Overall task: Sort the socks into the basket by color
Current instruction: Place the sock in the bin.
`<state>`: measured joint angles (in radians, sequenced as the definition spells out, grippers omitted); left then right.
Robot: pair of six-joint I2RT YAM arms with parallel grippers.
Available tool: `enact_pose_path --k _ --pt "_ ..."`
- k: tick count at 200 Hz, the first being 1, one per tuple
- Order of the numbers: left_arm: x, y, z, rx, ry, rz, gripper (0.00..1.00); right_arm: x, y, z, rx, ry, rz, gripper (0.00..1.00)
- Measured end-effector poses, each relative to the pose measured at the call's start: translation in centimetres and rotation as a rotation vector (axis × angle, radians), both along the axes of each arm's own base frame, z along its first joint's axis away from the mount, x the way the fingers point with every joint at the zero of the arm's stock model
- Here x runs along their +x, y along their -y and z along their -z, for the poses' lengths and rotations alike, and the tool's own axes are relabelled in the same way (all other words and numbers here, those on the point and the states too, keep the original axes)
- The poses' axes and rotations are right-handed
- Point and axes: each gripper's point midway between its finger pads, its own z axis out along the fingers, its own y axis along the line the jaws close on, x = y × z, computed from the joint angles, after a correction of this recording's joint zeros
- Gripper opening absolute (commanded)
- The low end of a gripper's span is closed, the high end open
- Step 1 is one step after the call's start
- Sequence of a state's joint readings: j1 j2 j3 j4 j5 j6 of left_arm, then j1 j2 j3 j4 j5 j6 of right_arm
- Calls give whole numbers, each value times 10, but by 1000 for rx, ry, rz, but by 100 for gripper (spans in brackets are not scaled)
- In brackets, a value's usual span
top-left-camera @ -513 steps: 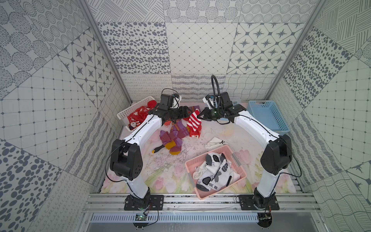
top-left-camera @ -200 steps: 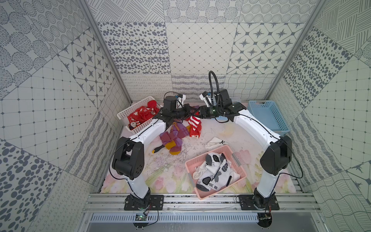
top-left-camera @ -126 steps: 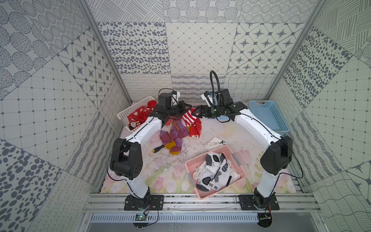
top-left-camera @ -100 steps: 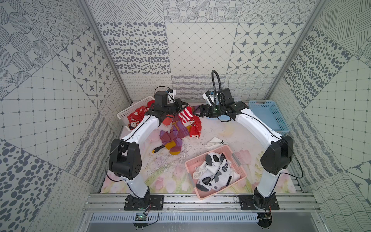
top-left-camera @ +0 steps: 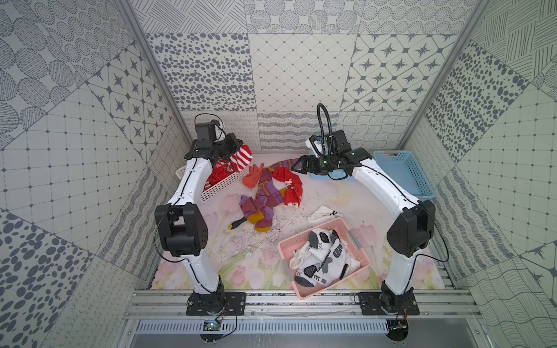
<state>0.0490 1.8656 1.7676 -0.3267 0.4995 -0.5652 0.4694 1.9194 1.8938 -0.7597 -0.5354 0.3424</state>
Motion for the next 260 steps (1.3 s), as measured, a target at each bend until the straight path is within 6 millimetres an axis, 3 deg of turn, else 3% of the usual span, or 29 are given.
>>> enact_pose_path --k 25,50,79,111,168,219,245,260 --pt "17 -47 19 85 -44 -88 0 5 0 16 -37 -30 -6 98" --pt "28 -82 41 172 -100 -148 0 9 1 35 -83 -66 -9 98" --pt "34 -113 72 292 -177 -197 0 12 7 56 -147 -105 -4 97" --pt "32 -139 123 413 -304 -224 0 9 17 81 -231 -162 2 97" --pt "10 -150 200 501 -495 -198 0 -15 44 122 -385 -276 9 98" --pt "1 -152 227 525 -555 -183 0 -63 80 187 -584 -448 -8 98" --pt "-1 -152 232 528 -562 -174 20 -75 90 203 -646 -474 -9 98" --pt "-3 -151 234 528 -566 -172 39 -78 94 210 -673 -478 -7 98"
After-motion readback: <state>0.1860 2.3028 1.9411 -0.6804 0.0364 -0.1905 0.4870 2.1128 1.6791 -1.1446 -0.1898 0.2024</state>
